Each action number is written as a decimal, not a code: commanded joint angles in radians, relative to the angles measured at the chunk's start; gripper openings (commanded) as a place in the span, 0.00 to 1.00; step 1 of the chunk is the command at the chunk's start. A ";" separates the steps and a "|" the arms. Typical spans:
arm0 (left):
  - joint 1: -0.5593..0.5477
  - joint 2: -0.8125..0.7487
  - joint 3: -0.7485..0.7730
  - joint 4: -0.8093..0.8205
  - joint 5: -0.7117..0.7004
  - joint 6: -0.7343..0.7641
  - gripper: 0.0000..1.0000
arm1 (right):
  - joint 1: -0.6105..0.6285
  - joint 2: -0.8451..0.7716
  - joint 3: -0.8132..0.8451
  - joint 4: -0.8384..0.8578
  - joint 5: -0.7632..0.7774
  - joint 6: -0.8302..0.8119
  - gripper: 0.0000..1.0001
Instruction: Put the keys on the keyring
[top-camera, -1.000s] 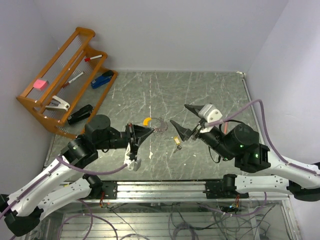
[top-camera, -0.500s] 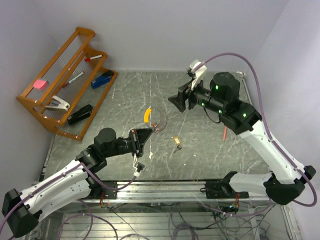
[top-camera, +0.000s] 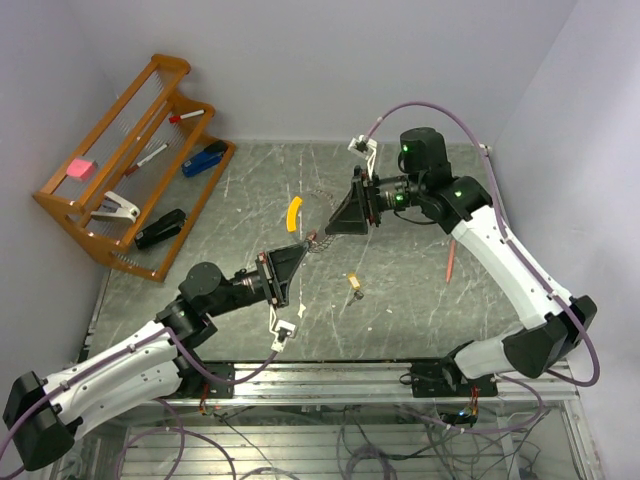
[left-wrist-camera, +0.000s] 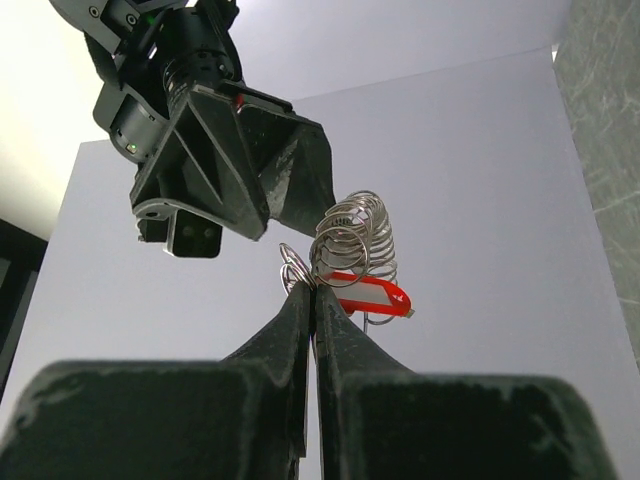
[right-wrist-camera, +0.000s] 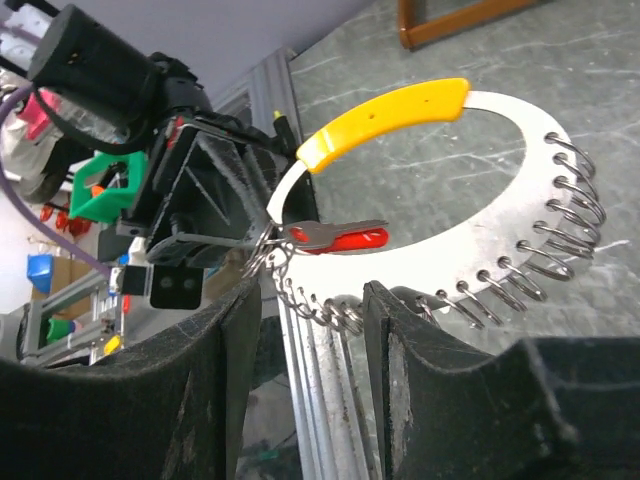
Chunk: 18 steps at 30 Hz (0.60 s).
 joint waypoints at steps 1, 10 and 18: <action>-0.021 -0.015 0.013 0.075 0.004 -0.019 0.07 | -0.004 -0.044 0.010 -0.006 -0.090 0.007 0.45; -0.043 -0.066 0.043 0.063 0.064 -0.177 0.07 | -0.003 -0.185 -0.085 0.094 0.061 -0.223 0.55; -0.044 -0.151 0.096 -0.139 0.252 -0.305 0.07 | -0.002 -0.195 -0.208 0.293 0.032 -0.367 0.63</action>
